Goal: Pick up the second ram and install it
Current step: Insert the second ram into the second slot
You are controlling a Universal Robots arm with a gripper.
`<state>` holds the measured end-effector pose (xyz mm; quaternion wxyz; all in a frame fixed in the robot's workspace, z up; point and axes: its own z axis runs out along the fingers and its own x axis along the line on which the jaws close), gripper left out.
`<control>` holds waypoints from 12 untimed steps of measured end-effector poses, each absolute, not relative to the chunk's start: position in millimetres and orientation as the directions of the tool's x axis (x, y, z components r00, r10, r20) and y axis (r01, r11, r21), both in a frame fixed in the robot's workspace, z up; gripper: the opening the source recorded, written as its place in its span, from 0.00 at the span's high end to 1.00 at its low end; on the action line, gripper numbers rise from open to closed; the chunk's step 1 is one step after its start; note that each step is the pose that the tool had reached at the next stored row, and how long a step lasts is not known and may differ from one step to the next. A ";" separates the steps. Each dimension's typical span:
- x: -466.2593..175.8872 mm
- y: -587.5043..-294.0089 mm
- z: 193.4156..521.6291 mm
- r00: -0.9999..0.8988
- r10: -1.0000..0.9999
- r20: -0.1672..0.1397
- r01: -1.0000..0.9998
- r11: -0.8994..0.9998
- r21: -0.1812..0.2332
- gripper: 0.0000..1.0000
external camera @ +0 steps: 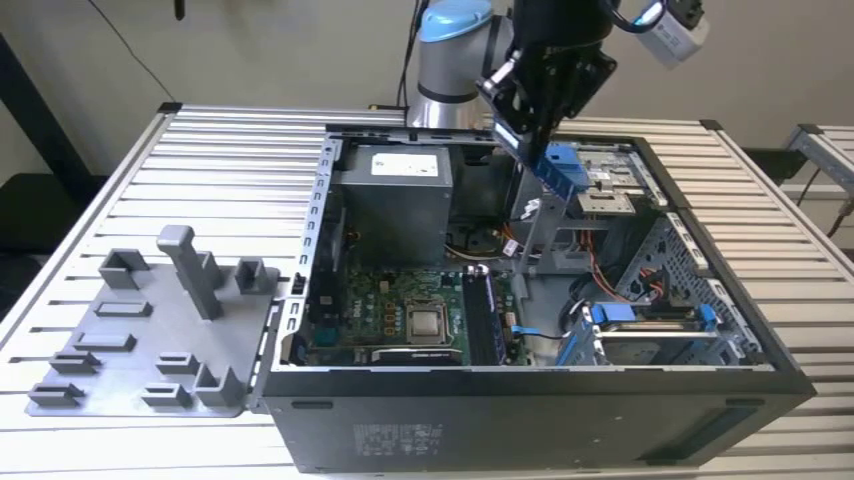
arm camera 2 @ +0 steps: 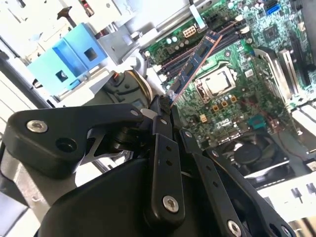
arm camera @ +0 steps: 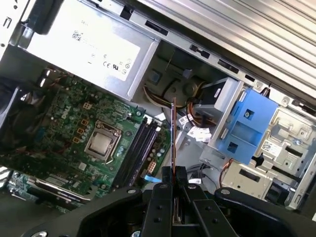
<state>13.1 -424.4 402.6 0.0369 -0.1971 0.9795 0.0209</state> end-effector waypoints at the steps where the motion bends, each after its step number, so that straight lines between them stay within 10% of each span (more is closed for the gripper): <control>1: 13.1 -424.4 402.5 -0.926 -0.370 -0.081 -0.373 0.928 0.026 0.86; 12: 13.1 -424.4 401.7 -0.975 -0.209 -0.081 -0.212 0.977 0.026 0.86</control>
